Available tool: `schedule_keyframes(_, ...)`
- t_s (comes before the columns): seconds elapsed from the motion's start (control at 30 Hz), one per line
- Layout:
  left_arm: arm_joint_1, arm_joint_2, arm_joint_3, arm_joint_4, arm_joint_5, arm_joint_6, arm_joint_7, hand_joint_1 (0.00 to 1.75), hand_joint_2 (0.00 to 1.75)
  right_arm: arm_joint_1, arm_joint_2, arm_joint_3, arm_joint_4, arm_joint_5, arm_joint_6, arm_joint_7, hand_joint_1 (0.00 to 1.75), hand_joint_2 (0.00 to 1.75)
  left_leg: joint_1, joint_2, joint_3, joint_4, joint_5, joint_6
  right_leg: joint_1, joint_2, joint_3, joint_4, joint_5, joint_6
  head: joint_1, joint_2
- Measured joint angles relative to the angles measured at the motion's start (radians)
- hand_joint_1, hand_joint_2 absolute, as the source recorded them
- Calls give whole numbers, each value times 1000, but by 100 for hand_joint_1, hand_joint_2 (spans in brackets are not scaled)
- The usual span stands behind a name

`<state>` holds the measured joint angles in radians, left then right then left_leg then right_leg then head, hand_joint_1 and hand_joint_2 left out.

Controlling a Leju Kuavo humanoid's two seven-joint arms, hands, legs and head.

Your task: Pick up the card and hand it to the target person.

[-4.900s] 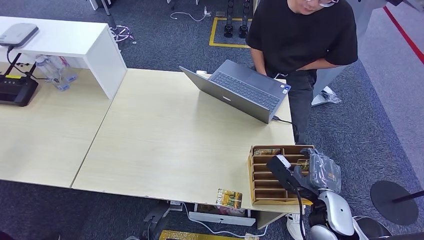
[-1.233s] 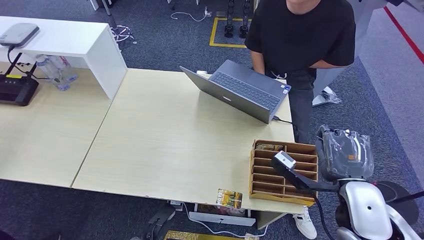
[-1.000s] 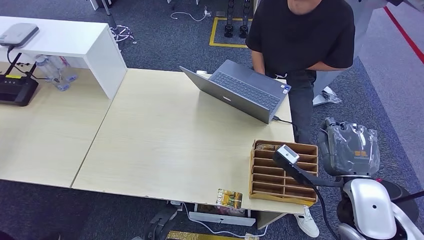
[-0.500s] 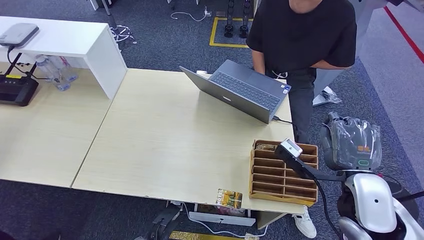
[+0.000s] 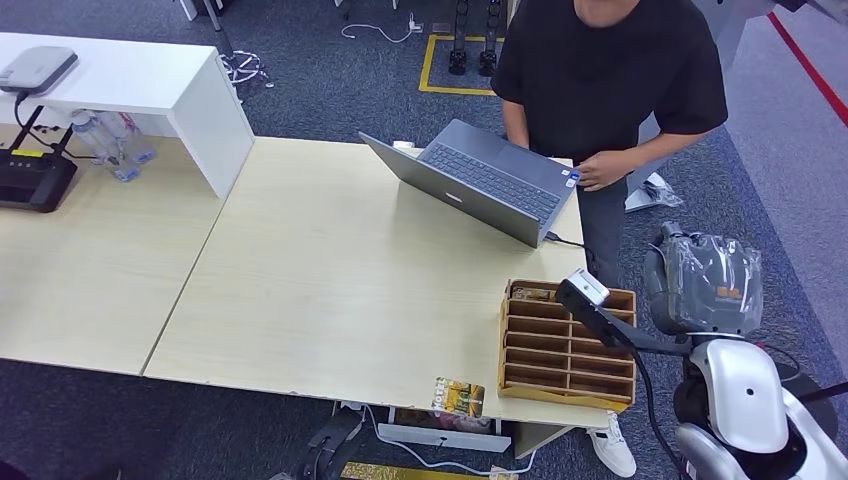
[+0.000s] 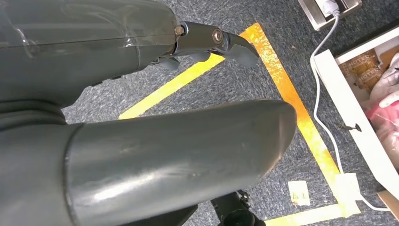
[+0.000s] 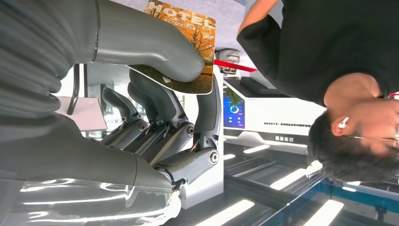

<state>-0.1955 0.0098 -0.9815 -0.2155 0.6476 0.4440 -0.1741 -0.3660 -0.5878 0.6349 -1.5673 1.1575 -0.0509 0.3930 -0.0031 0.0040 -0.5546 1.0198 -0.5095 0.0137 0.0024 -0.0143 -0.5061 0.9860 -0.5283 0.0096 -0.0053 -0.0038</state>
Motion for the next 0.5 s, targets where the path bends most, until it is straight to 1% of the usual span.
schedule_keyframes(0.4, -1, 0, 0, 0, -4, -1, 6, 0, 0, -1, 3, -6, 16, -9, 0, 0, 158, 175, 0, 0, 0, 0, 0, 0, 0, 0, 0, 0, 0, 0, 0, 0)
schedule_keyframes(0.5, -1, 0, 0, 0, -6, -2, 6, 0, 0, -1, 3, -6, 17, -10, 0, 0, 155, 175, 0, 0, 0, 0, 0, 0, 0, 0, 0, 0, 0, 0, 0, 0)
